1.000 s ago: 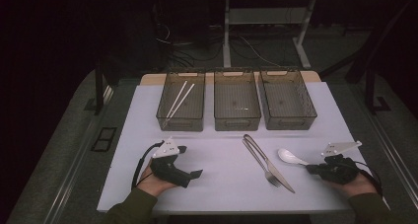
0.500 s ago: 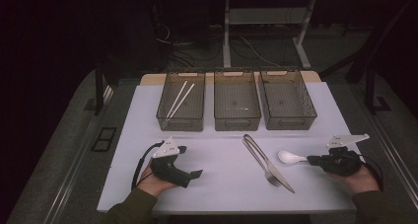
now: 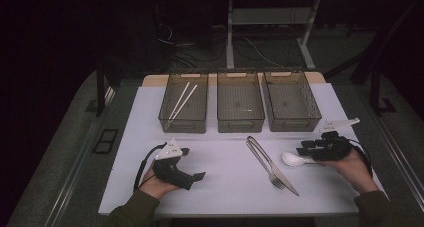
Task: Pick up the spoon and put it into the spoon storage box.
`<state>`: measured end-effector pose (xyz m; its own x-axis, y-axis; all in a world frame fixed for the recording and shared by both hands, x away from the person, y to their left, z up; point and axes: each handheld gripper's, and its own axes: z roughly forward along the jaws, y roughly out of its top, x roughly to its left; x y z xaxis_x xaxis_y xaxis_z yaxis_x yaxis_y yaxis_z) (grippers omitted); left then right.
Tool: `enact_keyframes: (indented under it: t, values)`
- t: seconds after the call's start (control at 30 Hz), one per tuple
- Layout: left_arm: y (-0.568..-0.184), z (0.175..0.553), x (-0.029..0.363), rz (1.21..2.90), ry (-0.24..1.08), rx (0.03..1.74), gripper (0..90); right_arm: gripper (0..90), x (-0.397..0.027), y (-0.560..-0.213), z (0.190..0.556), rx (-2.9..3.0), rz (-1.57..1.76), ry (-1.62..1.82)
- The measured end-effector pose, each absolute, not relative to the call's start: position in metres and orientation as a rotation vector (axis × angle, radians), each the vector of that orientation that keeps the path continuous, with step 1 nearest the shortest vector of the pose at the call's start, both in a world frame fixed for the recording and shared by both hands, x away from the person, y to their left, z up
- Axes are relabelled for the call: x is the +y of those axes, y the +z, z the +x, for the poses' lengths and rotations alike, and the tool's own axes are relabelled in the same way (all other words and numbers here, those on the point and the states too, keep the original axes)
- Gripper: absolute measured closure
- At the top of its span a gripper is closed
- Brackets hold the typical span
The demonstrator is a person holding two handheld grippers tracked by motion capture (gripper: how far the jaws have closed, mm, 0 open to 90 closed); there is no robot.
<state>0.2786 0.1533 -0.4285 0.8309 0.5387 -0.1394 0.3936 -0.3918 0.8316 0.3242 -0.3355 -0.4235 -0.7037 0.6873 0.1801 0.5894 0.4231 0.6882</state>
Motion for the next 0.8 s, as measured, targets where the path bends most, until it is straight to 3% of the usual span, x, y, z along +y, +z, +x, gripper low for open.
enact_keyframes:
  t: [0.8]
  values:
    - [-0.429,0.278,0.152,2.037,0.186,0.682,0.0,59.6,-0.328,-0.439,0.317,2.644,1.111,1.04]
